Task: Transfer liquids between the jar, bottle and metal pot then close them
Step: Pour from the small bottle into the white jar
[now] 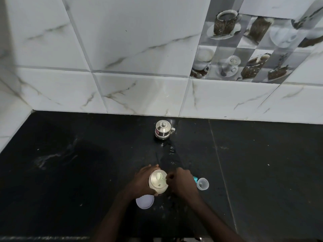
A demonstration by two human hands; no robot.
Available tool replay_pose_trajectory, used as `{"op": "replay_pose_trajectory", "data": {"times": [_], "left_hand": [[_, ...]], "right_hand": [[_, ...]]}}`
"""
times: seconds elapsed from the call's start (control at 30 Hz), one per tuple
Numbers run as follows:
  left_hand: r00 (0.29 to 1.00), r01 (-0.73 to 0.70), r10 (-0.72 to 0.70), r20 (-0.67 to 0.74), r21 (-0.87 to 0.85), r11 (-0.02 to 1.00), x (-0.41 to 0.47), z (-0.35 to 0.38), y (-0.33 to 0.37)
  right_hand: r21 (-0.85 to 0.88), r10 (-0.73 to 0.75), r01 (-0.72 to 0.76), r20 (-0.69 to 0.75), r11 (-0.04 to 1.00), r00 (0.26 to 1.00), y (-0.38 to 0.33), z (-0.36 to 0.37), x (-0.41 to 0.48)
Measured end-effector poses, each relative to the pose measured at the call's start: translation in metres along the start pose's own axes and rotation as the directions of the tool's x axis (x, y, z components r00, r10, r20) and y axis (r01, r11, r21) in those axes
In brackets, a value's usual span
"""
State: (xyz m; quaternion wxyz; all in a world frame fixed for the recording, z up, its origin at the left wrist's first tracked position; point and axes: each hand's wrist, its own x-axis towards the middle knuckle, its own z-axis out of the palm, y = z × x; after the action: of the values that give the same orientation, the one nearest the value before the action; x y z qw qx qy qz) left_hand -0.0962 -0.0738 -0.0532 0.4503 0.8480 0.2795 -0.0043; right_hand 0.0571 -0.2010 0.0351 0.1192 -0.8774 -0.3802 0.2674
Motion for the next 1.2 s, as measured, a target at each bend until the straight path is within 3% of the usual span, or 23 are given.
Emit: {"op": "replay_pose_trajectory", "data": {"times": [0.2,0.5,0.67,0.8,0.97,1.2], "left_hand": [[0.999,0.015,-0.015,0.037,-0.007,1.0,-0.001,-0.002,0.0],[0.999,0.021,-0.022,0.048,0.032,0.999,-0.002,-0.004,0.003],[0.99,0.08,-0.079,0.118,-0.008,0.997,-0.007,-0.012,0.014],[0.996,0.001,-0.002,0.093,0.009,1.0,-0.005,-0.023,0.045],[0.982,-0.181,0.167,0.093,0.164,0.97,0.017,-0.011,0.088],[0.962,-0.263,0.221,0.159,0.33,0.907,0.04,0.023,0.109]], "right_hand": [[0.255,0.015,-0.028,0.053,0.967,0.998,0.02,-0.007,-0.017],[0.08,-0.096,0.1,-0.049,0.992,0.994,0.022,0.008,-0.022],[0.453,0.03,-0.053,0.058,0.89,0.998,0.024,-0.005,-0.029],[0.653,0.148,-0.131,0.029,0.746,0.989,0.034,-0.033,-0.044],[0.468,0.188,-0.075,-0.2,0.881,0.961,0.061,-0.053,-0.059],[0.343,0.153,-0.056,-0.262,0.938,0.953,0.085,-0.043,-0.06]]}}
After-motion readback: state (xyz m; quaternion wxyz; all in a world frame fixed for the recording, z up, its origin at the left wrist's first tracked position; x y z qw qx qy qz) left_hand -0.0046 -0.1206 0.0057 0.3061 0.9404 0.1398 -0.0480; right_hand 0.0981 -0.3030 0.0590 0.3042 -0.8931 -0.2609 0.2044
